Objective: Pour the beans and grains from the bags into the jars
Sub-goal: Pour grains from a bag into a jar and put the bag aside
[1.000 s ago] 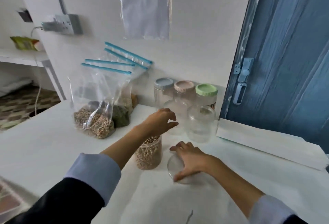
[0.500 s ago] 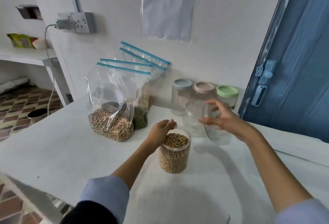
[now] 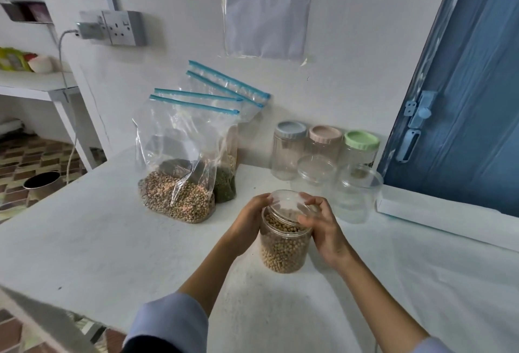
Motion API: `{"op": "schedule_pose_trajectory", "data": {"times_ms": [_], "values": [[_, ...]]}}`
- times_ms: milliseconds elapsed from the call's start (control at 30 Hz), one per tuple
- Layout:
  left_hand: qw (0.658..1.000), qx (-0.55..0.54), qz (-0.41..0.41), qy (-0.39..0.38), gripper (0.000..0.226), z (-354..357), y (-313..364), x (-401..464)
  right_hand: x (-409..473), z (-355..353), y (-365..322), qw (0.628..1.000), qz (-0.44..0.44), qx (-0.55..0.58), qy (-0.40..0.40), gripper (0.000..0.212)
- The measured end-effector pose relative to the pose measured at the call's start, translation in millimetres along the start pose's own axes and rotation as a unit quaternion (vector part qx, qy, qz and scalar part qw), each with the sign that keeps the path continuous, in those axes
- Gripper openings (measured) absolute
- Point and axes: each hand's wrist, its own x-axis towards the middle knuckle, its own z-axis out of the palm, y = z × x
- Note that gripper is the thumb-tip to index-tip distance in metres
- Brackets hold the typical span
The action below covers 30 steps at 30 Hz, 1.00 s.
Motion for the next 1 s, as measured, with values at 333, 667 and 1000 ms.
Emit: {"op": "schedule_pose_trajectory", "data": {"times_ms": [333, 667, 1000], "values": [[0.998, -0.008, 0.037, -0.043, 0.043, -7.6, -19.7, 0.3, 4.2, -9.9, -0.5, 0.991, 0.0, -0.099, -0.087, 0.057], [0.986, -0.023, 0.031, 0.164, 0.068, 19.9, -30.4, -1.4, -0.7, 8.4, -29.9, 0.919, -0.001, -0.387, -0.077, 0.085], [0.981, 0.021, 0.058, 0.187, 0.04, 13.1, -21.7, 3.3, 19.4, 46.0, -57.0, 0.709, 0.002, -0.636, -0.304, 0.083]]}}
